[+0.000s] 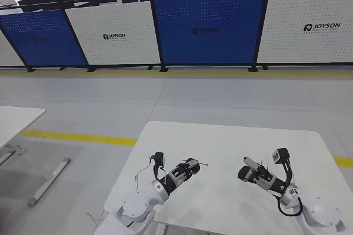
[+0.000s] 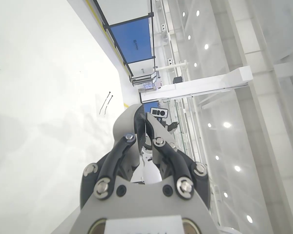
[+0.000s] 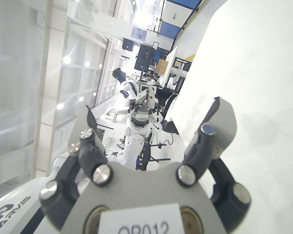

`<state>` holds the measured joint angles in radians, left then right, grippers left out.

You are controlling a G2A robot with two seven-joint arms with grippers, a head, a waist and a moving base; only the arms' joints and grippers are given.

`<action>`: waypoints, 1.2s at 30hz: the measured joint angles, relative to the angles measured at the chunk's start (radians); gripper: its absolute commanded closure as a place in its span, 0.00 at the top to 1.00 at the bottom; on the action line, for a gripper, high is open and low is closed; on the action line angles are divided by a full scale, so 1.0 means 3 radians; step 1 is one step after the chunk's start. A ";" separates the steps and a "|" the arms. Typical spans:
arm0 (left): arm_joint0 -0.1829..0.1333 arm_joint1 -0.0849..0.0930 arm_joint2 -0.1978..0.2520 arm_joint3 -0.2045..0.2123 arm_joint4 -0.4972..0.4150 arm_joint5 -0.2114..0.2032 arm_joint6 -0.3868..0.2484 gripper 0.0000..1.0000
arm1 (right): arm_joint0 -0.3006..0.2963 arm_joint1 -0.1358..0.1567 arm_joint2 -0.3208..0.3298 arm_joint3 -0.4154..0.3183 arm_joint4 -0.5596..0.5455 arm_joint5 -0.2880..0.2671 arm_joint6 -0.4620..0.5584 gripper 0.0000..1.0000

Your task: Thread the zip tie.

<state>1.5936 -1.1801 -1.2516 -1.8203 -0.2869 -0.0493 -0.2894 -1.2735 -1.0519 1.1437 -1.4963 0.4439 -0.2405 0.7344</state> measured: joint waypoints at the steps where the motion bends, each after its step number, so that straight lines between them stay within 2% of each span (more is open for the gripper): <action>1: 0.0000 -0.0001 -0.0007 -0.0030 -0.0029 -0.0035 0.0011 0.00 | 0.0000 0.0000 0.0000 0.0000 0.0000 0.0000 0.0000 1.00; 4: 0.0042 -0.0002 -0.0077 -0.0192 -0.0183 -0.0224 0.0026 0.00 | 0.0000 0.0000 0.0000 0.0000 0.0000 0.0000 0.0000 1.00; 7: 0.0131 0.0003 -0.0180 -0.0375 -0.0327 -0.0429 0.0033 0.00 | 0.0000 0.0000 0.0000 0.0000 0.0000 0.0000 0.0000 1.00; 9: 0.0192 0.0005 -0.0230 -0.0469 -0.0394 -0.0510 0.0050 0.00 | 0.0000 0.0000 0.0000 0.0000 0.0000 0.0000 0.0000 1.00; 11: 0.0216 0.0008 -0.0251 -0.0495 -0.0403 -0.0510 0.0055 0.00 | 0.0000 0.0000 0.0000 0.0000 0.0000 0.0000 0.0000 1.00; 20: 0.0205 0.0008 -0.0237 -0.0475 -0.0370 -0.0478 0.0057 0.00 | 0.0000 0.0000 0.0000 0.0000 0.0000 0.0000 0.0000 1.00; 24: 0.0120 0.0009 -0.0100 -0.0322 -0.0081 -0.0295 -0.0018 0.00 | 0.0000 0.0000 0.0000 0.0000 0.0000 0.0000 0.0000 1.00; 30: 0.0057 0.0004 0.0070 -0.0092 0.0239 -0.0172 -0.0006 0.00 | 0.0000 0.0000 0.0000 0.0000 0.0000 0.0000 0.0000 1.00; 36: 0.0055 0.0004 0.0076 -0.0079 0.0264 -0.0167 0.0003 0.00 | 0.0000 0.0000 0.0000 0.0000 0.0000 0.0000 0.0000 1.00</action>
<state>1.6102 -1.1788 -1.2287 -1.8441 -0.2076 -0.0994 -0.2885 -1.2735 -1.0519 1.1437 -1.4963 0.4439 -0.2405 0.7344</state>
